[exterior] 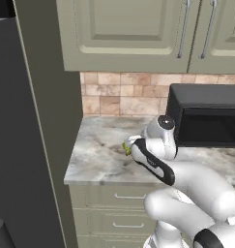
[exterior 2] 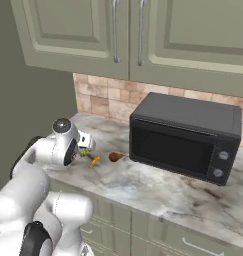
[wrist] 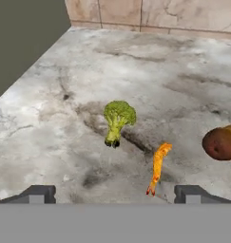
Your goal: Open the fridge, remove the pear, broccoli, and shrimp, and place them on any counter.
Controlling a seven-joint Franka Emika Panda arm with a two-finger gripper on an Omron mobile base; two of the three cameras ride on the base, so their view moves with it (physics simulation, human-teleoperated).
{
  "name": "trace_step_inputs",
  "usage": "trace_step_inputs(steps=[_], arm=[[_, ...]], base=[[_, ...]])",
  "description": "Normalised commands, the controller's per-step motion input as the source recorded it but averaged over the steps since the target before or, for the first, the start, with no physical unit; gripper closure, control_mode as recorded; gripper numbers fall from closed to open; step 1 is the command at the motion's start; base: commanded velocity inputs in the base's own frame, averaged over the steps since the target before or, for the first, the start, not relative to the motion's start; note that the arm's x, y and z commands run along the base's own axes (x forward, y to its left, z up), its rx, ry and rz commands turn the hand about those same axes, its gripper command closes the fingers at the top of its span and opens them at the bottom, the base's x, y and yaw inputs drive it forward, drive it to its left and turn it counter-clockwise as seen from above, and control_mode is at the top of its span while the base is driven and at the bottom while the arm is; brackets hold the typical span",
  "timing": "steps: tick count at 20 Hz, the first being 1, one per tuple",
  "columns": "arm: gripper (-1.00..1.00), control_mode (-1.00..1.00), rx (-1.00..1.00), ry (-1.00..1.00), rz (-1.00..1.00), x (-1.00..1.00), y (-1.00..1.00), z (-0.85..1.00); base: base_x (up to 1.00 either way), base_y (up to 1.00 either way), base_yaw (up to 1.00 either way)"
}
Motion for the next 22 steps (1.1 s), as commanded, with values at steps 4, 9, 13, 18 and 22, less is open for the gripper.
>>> trace_step_inputs(steps=[4,9,13,18,22], arm=[[-1.0,-1.0,0.06,0.12,0.0,-0.97,0.37,0.3],[-1.0,-1.0,0.0,0.14,0.0,-0.56,0.73,0.25],[-1.0,-1.0,-0.05,0.16,0.0,-0.16,0.84,0.3],[-1.0,-1.0,-0.07,0.07,0.0,-0.05,0.61,0.52],[-1.0,-1.0,-0.04,0.0,0.0,-0.12,0.23,0.95]], base=[[0.0,0.0,0.0],[0.0,0.0,0.0],[0.0,0.0,0.0],[0.0,0.0,0.0],[0.0,0.0,0.0]])
